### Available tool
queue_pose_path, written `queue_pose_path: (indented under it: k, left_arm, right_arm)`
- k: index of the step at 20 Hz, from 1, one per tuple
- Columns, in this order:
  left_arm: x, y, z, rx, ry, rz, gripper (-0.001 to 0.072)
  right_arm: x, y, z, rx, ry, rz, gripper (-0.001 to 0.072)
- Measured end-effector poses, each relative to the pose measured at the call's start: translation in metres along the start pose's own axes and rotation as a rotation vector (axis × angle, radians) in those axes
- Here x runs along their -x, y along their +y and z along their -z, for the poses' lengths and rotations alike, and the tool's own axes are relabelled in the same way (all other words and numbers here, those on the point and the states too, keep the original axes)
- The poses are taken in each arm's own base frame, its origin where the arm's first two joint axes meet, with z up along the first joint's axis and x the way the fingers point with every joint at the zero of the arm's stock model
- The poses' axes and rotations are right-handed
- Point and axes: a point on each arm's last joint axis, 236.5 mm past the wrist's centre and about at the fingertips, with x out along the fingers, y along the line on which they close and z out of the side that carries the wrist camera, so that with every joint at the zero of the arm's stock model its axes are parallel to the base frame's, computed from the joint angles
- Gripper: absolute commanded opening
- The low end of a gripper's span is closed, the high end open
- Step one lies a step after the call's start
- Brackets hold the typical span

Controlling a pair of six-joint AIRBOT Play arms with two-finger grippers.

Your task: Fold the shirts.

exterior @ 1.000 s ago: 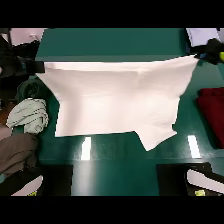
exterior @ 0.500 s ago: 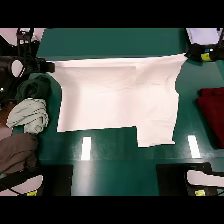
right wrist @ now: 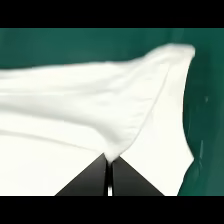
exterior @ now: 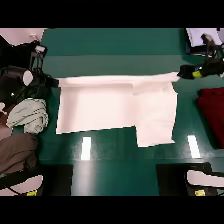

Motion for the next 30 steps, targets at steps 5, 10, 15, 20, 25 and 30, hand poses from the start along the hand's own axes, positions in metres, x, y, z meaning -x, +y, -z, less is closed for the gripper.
queue_pose_path:
  k: [5, 10, 15, 20, 25, 30]
  left_arm:
    - [-0.009, -0.014, 0.037, -0.023, 0.112, 0.045, 0.0031]
    - [-0.008, -0.018, 0.064, -0.024, 0.217, 0.063, 0.0612]
    - [0.014, -0.017, 0.088, -0.025, 0.322, 0.070, 0.0611]
    - [0.042, -0.026, 0.101, 0.008, 0.370, 0.117, 0.0611]
    - [0.049, -0.051, 0.136, 0.045, 0.480, 0.204, 0.0615]
    - [0.051, -0.052, 0.153, 0.061, 0.537, 0.202, 0.0614]
  right_arm:
    - [-0.016, -0.007, 0.046, -0.025, 0.087, 0.005, 0.0020]
    - [-0.017, -0.004, 0.064, -0.033, 0.138, -0.011, 0.0608]
    - [0.010, -0.007, 0.074, -0.064, 0.168, -0.027, 0.0599]
    - [0.035, -0.013, 0.119, -0.146, 0.209, -0.037, 0.0599]
    - [0.039, -0.011, 0.165, -0.206, 0.250, -0.045, 0.0598]
    - [0.038, -0.008, 0.175, -0.226, 0.245, -0.056, 0.0598]
